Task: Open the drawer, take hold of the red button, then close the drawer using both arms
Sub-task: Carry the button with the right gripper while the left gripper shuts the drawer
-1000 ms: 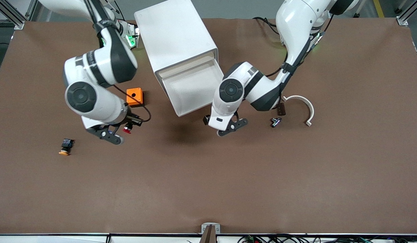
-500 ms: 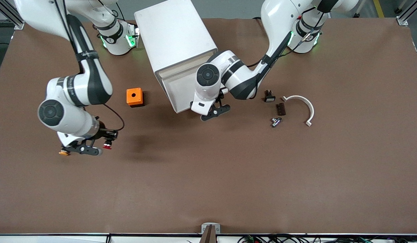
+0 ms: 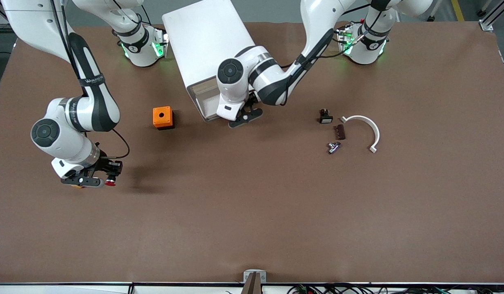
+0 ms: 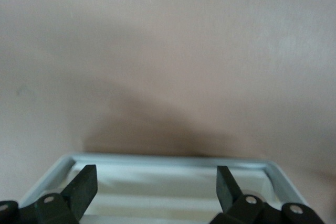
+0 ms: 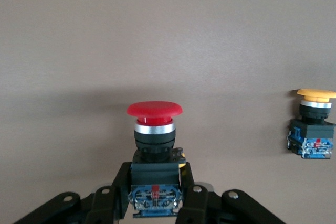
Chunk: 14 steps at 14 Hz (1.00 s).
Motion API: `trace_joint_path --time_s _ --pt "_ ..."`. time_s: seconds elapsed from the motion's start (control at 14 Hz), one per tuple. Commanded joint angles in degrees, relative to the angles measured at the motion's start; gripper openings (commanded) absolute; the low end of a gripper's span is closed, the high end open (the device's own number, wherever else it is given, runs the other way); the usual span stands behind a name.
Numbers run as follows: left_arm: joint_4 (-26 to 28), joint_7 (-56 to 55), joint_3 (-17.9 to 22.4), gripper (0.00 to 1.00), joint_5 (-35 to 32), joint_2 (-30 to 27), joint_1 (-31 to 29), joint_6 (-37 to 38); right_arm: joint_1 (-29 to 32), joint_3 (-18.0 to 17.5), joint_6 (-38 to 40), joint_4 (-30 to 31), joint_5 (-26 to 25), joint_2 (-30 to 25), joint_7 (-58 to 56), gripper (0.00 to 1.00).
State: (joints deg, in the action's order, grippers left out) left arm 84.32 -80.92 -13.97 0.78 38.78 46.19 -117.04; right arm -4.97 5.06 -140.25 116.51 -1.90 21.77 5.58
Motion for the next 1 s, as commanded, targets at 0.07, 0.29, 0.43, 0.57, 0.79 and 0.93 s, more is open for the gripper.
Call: trace_joint_path --time_s 0.07,0.29,0.43,0.57,0.79,0.93 --pt "2.0 -4.3 -2.9 1.0 0.3 -1.1 0.0 0.0 4.4 -1.1 -6.6 1.4 -0.7 2.8 -4.8 0.0" --pt "2.2 -5.5 -3.7 1.0 0.3 -1.0 0.0 0.0 5.8 -1.1 -7.8 1.4 -0.7 4.2 -5.8 0.0" --pt "2.2 -6.4 -3.7 1.0 0.4 -1.2 -0.3 0.5 6.1 -1.1 -8.5 1.1 -0.8 5.2 -5.8 0.0" --pt "2.0 -7.0 -3.2 1.0 0.1 -1.7 -1.6 0.6 6.6 -1.1 -10.3 1.2 -0.7 6.4 -5.9 0.0" --pt "1.6 -5.8 -3.0 1.0 -1.5 -3.7 -8.6 1.3 6.7 -1.1 -9.9 1.4 -0.7 6.6 -5.9 0.0" --pt "1.5 -4.5 -3.0 1.0 -3.4 -5.9 -13.0 2.3 7.3 -1.1 -9.8 1.4 -0.7 6.6 -6.0 0.0"
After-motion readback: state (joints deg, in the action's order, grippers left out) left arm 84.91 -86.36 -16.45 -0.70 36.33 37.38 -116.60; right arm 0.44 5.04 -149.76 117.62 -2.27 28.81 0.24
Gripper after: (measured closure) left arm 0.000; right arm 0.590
